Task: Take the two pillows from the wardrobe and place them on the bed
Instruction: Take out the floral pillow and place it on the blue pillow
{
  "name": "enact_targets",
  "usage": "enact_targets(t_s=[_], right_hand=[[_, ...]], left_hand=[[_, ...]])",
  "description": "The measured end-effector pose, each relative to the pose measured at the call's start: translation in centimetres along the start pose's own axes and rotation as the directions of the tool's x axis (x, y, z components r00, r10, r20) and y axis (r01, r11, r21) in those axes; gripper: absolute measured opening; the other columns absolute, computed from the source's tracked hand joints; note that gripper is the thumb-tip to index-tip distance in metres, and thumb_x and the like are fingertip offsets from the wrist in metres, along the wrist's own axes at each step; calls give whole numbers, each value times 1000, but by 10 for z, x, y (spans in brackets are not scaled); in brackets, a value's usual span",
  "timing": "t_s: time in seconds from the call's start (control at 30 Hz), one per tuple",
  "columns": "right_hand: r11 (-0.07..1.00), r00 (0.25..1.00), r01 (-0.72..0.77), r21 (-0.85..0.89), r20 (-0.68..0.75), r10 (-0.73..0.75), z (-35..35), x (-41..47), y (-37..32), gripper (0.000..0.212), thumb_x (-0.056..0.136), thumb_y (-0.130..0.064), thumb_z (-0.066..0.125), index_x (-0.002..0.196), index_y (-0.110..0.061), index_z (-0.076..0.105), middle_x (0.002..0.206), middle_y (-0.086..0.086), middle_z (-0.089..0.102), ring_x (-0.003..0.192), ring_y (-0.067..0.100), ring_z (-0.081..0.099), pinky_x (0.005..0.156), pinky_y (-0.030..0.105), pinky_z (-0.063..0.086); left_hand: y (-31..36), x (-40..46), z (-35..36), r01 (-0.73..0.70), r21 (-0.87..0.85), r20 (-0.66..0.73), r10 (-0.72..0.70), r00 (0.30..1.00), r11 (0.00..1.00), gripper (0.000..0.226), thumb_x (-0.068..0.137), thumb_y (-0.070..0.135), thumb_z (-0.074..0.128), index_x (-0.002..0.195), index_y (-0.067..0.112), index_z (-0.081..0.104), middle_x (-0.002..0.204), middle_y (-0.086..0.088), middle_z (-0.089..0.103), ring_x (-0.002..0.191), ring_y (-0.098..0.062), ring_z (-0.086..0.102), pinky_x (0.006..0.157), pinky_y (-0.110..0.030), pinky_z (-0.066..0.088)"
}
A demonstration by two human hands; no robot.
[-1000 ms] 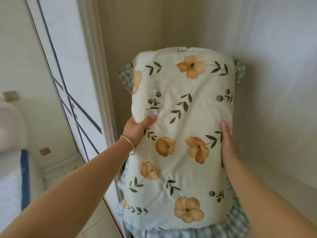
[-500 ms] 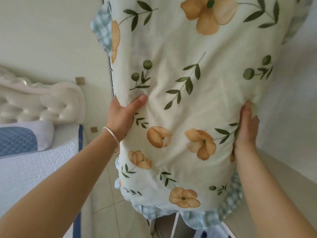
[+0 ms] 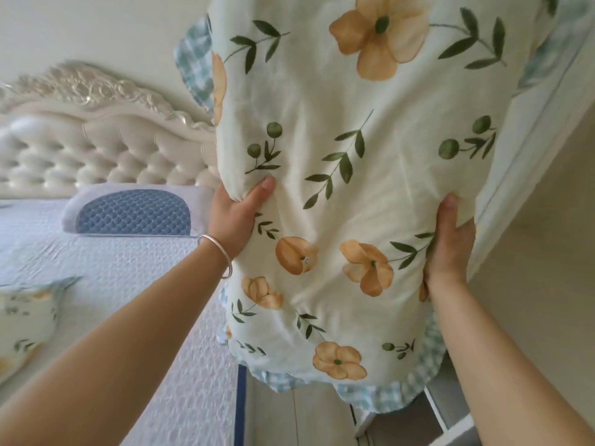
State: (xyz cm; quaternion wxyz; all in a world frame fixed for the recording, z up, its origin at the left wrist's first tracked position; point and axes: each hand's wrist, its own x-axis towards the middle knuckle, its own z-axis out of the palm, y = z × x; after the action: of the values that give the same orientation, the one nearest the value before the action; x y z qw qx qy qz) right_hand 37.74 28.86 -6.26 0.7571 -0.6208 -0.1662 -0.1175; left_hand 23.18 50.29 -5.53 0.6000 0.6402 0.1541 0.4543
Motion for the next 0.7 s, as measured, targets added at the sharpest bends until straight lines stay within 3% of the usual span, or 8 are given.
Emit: enact_targets(t_s=[0.13, 0.23, 0.4, 0.7], right_hand=[[990, 988, -136, -28, 77, 137, 51, -3, 48, 75, 74, -63, 48, 135, -19, 44, 119, -9, 53, 109, 10, 52, 93, 23, 39], [975, 966, -202, -87, 144, 213, 92, 1, 79, 54, 88, -53, 49, 133, -22, 46, 116, -9, 54, 110, 13, 52, 92, 25, 39], [945, 917, -286, -162, 239, 318, 157, 15, 133, 55, 85, -58, 50, 131, -26, 48, 117, -8, 57, 113, 17, 54, 100, 35, 42], [905, 780, -345, -249, 460, 424, 297, 113, 226, 60, 87, -58, 46, 133, -20, 48, 119, -2, 56, 106, 16, 53, 89, 29, 40]], left_hand=[[-40, 20, -41, 96, 74, -69, -91, 993, 993, 54, 65, 46, 73, 111, 17, 66, 101, 2, 72, 94, -15, 70, 79, -30, 59], [-67, 36, -68, 162, 129, -165, -140, 976, 978, 72, 59, 57, 73, 119, 19, 62, 106, 2, 72, 95, -14, 70, 79, -32, 59], [-116, 65, -99, 303, 176, -295, -243, 924, 937, 62, 65, 56, 73, 116, 23, 62, 102, 3, 72, 91, -16, 70, 78, -37, 59], [-196, 190, -115, 438, 242, -515, -268, 814, 866, 60, 70, 62, 70, 116, 24, 61, 97, 2, 72, 86, -18, 69, 75, -36, 59]])
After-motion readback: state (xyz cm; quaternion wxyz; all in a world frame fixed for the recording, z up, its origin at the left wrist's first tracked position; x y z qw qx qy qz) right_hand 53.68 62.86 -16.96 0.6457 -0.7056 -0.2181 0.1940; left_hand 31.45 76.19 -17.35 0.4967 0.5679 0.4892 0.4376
